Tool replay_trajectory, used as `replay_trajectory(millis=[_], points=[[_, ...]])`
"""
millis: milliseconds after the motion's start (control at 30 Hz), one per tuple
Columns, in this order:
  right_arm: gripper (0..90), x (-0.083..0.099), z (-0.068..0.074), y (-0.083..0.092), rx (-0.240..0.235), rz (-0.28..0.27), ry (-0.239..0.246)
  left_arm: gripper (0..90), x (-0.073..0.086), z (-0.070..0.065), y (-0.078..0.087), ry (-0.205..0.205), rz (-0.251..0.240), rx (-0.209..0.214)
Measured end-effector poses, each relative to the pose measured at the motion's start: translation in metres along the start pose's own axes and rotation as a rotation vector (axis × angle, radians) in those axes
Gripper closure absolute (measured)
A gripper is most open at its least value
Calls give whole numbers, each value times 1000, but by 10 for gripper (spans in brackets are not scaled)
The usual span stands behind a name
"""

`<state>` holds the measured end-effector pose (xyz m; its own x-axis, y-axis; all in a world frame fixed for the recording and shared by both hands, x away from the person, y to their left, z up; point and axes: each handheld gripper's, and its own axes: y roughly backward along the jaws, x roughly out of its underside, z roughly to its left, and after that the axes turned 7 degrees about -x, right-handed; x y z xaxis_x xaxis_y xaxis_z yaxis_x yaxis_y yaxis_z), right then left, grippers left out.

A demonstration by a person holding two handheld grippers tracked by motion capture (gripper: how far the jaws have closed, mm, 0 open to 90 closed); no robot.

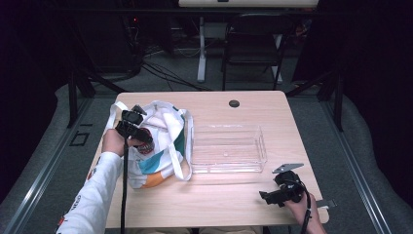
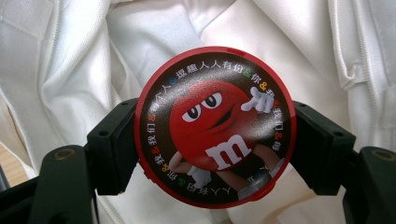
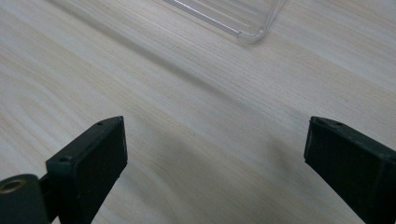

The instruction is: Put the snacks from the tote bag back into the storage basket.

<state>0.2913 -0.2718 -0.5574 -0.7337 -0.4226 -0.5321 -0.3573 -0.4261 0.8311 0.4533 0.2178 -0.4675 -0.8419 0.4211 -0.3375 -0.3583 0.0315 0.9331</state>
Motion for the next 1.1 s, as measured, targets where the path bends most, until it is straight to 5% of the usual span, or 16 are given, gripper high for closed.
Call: replay_trajectory(millis=[1100], points=[[56, 0, 0, 0, -2, -5, -5, 257, -9, -7, 40, -60, -22, -1]])
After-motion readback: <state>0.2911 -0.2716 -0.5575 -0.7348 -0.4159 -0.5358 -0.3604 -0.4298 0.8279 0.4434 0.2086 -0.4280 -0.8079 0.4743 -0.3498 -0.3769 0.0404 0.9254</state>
